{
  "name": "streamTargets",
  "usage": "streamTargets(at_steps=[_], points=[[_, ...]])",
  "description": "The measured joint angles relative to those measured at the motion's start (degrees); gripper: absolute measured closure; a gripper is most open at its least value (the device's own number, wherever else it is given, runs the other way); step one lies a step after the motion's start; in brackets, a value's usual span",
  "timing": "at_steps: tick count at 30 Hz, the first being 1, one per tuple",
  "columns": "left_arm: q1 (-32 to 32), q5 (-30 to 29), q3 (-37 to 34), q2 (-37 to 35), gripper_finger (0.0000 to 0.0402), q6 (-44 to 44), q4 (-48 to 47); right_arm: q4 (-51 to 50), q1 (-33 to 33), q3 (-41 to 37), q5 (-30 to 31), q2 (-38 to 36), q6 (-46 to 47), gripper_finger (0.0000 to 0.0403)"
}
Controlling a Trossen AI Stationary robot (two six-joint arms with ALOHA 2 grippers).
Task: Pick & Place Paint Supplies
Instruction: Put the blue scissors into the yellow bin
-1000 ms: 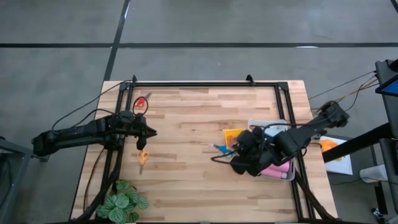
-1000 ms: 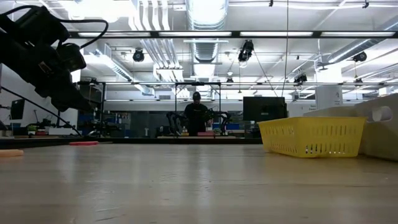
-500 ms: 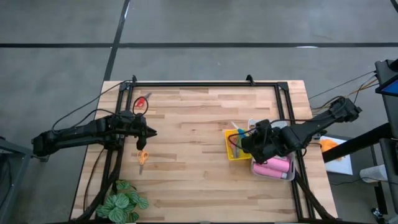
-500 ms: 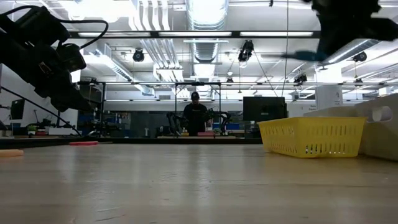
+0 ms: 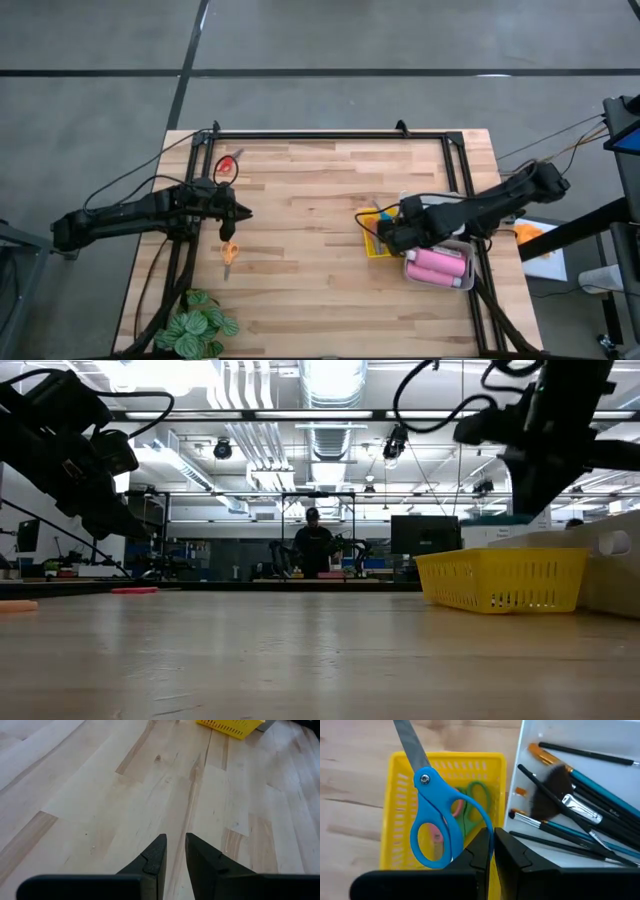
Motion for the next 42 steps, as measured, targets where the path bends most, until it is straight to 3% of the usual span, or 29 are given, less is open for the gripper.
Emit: streamTargets(at_steps=[8,17,38,42], points=[[0.0,0.0,0.0,0.0,0.0329,0.0,0.0,2.6,-2.0,0.0,-4.6,5.9,0.0,0.0388],[0.0,0.0,0.0,0.0,0.0329,0.0,0.0,4.8,-1.9,0.9,-5.7,10.4,-0.1,0.0388],[0.0,0.0,0.0,0.0,0.0329,0.0,0.0,6.9,-1.9,0.9,-7.9,11.3,-3.0,0.0387],[0.0,0.0,0.0,0.0,0.0329,0.0,0.0,7.0,-1.9,0.9,-7.9,11.3,-3.1,0.036]])
